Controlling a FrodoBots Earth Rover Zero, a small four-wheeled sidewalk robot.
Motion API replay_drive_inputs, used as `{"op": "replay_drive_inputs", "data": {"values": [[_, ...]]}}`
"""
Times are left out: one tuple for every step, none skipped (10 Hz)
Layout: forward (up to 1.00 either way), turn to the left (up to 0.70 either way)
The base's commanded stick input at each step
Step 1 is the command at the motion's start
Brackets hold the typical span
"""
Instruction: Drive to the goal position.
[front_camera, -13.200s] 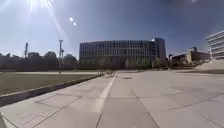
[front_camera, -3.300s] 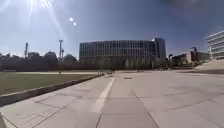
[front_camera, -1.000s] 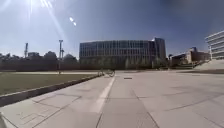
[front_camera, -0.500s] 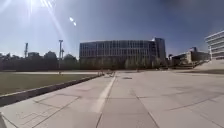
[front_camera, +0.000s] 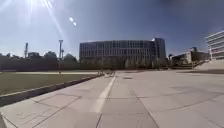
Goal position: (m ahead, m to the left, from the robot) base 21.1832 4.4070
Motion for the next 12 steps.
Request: {"op": "replay_drive_inputs", "data": {"values": [[0.06,0.0],[0.06,0.0],[0.06,0.0],[0.06,0.0],[0.06,0.0],[0.06,0.0],[0.06,0.0],[0.05,0.0],[0.04,0.0],[0.04,0.0],[0.03,0.0],[0.02,0.0]]}}
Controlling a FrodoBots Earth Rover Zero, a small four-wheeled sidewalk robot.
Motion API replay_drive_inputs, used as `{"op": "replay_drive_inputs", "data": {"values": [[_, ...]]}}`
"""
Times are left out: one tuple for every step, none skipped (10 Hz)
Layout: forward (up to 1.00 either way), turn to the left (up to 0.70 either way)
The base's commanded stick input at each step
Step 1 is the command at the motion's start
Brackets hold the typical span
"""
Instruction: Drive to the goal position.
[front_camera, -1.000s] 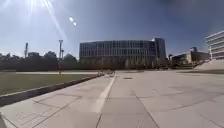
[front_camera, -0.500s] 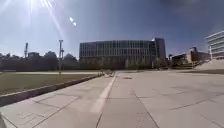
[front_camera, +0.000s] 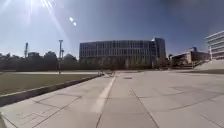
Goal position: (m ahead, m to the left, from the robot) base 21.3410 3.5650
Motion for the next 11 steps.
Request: {"op": "replay_drive_inputs", "data": {"values": [[0.01,0.0],[0.0,0.0],[0.0,0.0],[0.0,0.0],[0.0,0.0],[0.0,0.0],[0.0,0.0],[0.0,0.0],[0.0,0.0],[-0.04,0.0],[-0.04,0.0]]}}
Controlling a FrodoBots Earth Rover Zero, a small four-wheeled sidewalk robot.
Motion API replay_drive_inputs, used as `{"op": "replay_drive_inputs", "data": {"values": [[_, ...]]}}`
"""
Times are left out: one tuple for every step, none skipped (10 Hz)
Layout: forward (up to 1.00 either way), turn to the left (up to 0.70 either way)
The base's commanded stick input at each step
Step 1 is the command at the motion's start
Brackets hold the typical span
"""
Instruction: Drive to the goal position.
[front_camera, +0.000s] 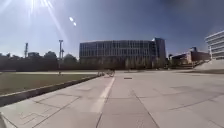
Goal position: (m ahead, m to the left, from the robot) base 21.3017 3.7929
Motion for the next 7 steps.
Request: {"op": "replay_drive_inputs", "data": {"values": [[-0.05,0.0],[-0.05,0.0],[-0.08,0.0],[-0.15,0.0],[-0.1,0.0],[-0.06,0.0],[-0.01,0.0]]}}
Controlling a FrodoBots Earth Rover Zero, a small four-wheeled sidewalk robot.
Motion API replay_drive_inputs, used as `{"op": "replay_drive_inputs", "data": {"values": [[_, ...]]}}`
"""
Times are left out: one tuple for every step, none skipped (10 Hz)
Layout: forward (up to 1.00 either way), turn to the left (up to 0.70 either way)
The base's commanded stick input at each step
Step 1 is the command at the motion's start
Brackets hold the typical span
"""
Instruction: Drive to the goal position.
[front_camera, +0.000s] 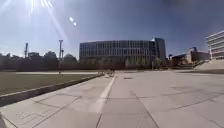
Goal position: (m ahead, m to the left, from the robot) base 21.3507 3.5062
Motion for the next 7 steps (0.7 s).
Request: {"op": "replay_drive_inputs", "data": {"values": [[0.0,0.0],[0.0,0.0],[0.0,0.0],[0.0,0.0],[0.0,0.0],[0.0,0.0],[0.7,0.0]]}}
